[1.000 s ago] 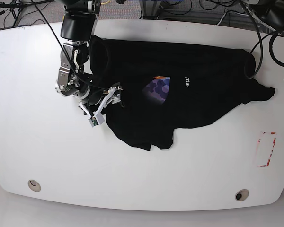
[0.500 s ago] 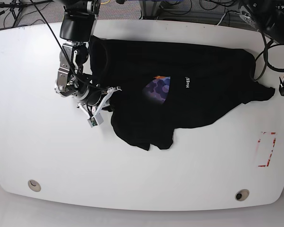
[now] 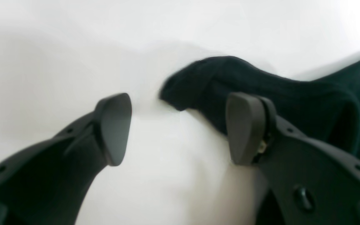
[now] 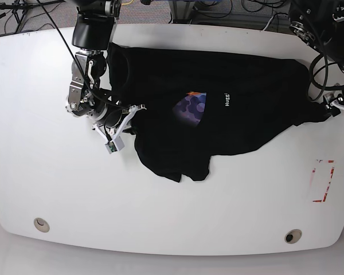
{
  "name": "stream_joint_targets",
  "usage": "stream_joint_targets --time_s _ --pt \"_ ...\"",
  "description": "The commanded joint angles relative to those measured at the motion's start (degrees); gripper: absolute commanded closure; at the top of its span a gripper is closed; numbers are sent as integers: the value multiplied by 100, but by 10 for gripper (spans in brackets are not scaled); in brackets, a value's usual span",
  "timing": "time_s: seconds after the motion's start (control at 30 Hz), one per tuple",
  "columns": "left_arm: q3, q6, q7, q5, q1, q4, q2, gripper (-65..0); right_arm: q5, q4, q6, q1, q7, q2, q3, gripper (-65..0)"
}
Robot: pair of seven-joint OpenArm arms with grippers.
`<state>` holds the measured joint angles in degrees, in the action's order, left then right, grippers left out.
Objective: Fold the T-shirt properly
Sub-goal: 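Regrasp the shirt edge with the left gripper near the sleeve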
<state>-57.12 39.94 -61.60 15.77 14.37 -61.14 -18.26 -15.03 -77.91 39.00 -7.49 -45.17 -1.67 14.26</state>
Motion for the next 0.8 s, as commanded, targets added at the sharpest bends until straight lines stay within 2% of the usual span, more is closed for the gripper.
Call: stream_joint_targets --time_s 0.0,0.27,0.43,0.5,0.57,0.67,0.77 --pt "99 6 99 45 150 44 -86 -440 -102 -90 34 -100 126 -22 2 -16" --pt "697 6 319 54 150 79 -60 -439 -102 -90 34 -65 126 -22 2 -14" --pt "829 6 310 63 141 79 -51 -431 -102 -90 34 -47 126 -13 2 -14" --pt "838 6 310 63 132 79 -51 -408 -102 -90 34 -38 126 -13 2 -14" --pt "855 6 310 54 123 79 -51 -361 -102 -90 34 -38 126 -13 2 -14" --pt "864 6 310 19 123 79 -51 -247 -102 -90 34 -29 126 -13 2 -14" --pt "873 6 319 10 62 79 -51 -61 -102 -90 34 -29 126 -13 2 -11"
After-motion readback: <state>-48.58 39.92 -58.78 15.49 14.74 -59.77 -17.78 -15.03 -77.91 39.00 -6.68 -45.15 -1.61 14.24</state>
